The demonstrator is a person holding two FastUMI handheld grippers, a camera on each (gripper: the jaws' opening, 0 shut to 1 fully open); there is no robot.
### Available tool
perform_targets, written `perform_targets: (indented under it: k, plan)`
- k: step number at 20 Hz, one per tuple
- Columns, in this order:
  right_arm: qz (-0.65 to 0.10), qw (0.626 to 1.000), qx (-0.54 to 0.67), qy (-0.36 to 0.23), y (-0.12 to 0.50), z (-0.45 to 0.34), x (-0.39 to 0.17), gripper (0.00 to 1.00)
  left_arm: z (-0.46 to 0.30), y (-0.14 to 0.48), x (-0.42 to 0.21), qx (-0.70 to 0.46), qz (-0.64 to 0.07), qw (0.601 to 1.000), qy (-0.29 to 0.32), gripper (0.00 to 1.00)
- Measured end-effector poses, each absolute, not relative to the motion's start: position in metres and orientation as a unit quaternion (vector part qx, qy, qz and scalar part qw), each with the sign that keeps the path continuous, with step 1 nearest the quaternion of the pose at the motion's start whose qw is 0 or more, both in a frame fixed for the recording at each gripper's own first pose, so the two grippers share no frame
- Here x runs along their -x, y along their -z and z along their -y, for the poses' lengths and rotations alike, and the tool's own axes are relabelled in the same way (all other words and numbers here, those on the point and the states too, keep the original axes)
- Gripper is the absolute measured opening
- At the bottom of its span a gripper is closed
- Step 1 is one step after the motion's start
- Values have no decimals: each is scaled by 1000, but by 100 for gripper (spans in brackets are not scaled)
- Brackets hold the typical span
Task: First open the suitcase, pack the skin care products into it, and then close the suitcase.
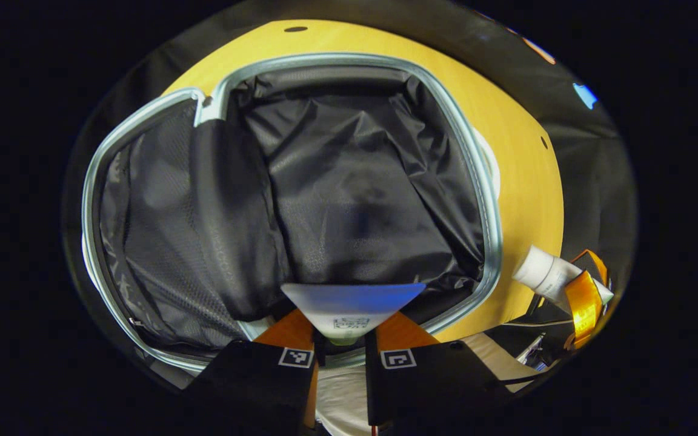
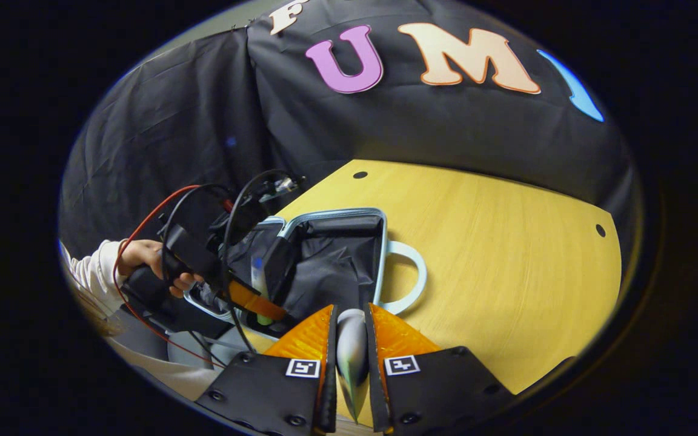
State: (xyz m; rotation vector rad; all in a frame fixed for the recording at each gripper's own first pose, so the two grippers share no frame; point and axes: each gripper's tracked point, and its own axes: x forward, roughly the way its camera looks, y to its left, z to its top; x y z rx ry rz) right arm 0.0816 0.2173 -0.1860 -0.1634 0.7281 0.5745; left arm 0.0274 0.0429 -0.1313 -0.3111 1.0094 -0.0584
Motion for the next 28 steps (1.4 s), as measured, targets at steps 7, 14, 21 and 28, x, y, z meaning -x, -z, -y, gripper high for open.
perform_targets:
  k: [7,14,21,28]
  plan:
    - [-426,850,104,-293,228,-251,-73,24,-44,141,-35,163,-501,849,49,32]
    - [-460,835,122,-276,259,-261,-84,24,-53,108,-29,142,-453,878,51,67]
    - [-464,834,135,-265,270,-270,-95,24,-98,62,3,158,-389,907,26,89]
    - [-431,855,102,-269,249,-298,-108,69,-158,43,38,227,-337,914,-13,86]
